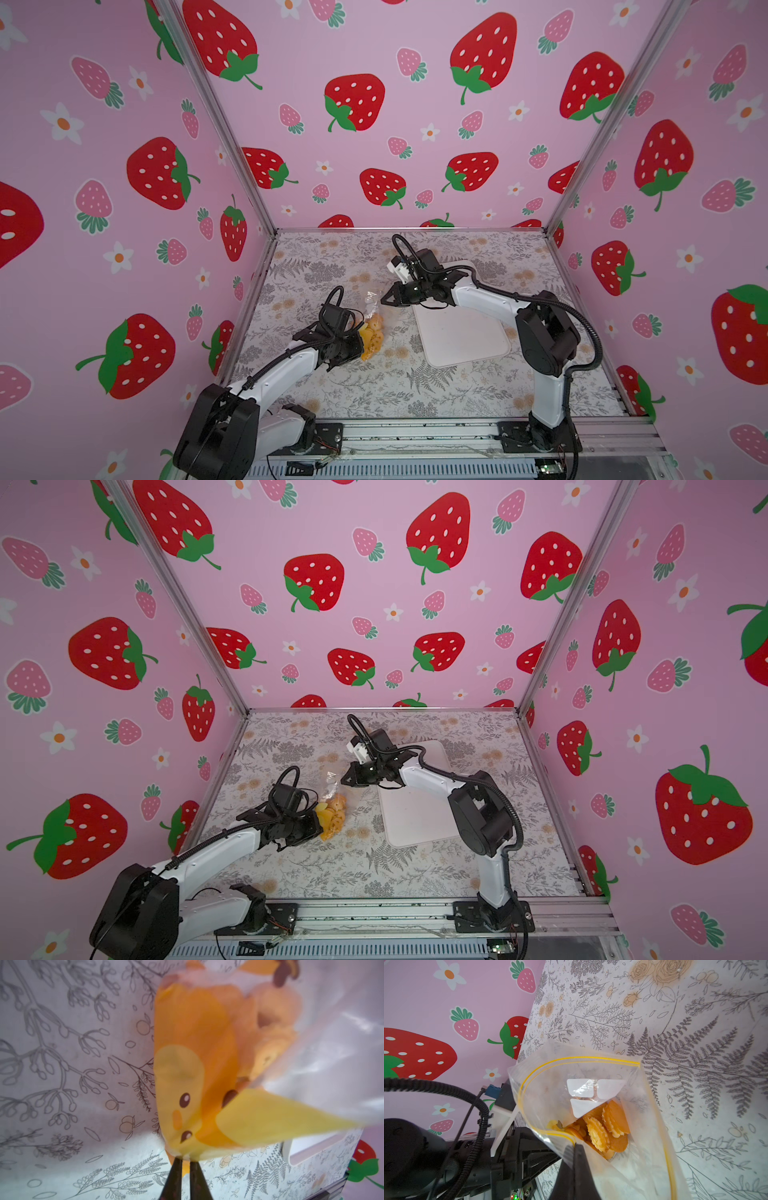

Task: Pour cookies out of the ziploc bag
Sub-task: Adjust the ziploc bag at the center of the board.

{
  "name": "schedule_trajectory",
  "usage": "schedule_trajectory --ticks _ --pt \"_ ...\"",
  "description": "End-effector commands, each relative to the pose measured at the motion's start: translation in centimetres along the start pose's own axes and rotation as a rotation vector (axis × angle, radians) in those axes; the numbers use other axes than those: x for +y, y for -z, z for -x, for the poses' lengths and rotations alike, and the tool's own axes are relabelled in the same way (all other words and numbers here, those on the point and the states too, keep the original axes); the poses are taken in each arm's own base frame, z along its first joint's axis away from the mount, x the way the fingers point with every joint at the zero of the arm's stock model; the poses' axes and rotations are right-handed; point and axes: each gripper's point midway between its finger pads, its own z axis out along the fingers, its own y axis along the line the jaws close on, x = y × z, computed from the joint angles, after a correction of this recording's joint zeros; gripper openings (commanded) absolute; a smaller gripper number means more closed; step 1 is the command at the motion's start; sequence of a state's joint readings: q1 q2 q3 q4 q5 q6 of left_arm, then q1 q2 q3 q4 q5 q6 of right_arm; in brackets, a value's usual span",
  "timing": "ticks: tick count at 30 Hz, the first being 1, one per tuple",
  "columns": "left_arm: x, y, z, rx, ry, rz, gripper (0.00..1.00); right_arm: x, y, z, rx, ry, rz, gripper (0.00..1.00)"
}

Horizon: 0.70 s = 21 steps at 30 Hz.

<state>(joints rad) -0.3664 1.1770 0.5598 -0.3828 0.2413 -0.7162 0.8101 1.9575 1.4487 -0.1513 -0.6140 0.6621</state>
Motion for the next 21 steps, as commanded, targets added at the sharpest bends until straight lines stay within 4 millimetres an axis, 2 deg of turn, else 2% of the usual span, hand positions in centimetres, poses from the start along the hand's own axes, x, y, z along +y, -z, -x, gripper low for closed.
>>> schedule_trajectory --ticks 1,2,3,6,7,10,12,16,21 --pt "-0.6 1.1 1.1 -0.03 -0.023 0.009 0.07 0.8 0.9 0.2 -0.019 -0.012 0.023 0.0" --pt "-0.7 1.1 1.2 -0.031 -0.024 0.011 0.07 0.8 0.9 0.1 -0.018 -0.014 0.025 0.0" --pt "-0.7 1.1 1.3 -0.031 -0.028 0.011 0.01 0.8 1.0 0.1 -0.02 -0.015 0.026 0.0" --pt "-0.8 1.0 1.4 -0.022 -0.026 0.016 0.0 0.8 1.0 -0.1 -0.019 -0.024 0.027 0.0" --pt "-0.8 1.1 1.3 -0.017 -0.027 0.019 0.09 1.0 1.1 -0.1 -0.019 -0.027 0.033 0.0" --pt "-0.4 1.6 1.2 -0.03 -0.025 0.033 0.44 2.2 1.6 0.5 -0.028 -0.042 0.076 0.0" --pt "-0.2 2.3 1.1 -0.049 -0.029 0.035 0.58 3.5 2.0 1.1 -0.037 -0.052 0.115 0.0" --pt "0.2 3.6 0.6 -0.097 -0.028 0.018 0.67 5.6 2.3 2.6 -0.049 -0.066 0.169 0.0" --pt "-0.4 4.2 0.7 -0.143 -0.048 -0.034 0.76 6.5 1.6 4.9 -0.053 -0.065 0.189 0.0"
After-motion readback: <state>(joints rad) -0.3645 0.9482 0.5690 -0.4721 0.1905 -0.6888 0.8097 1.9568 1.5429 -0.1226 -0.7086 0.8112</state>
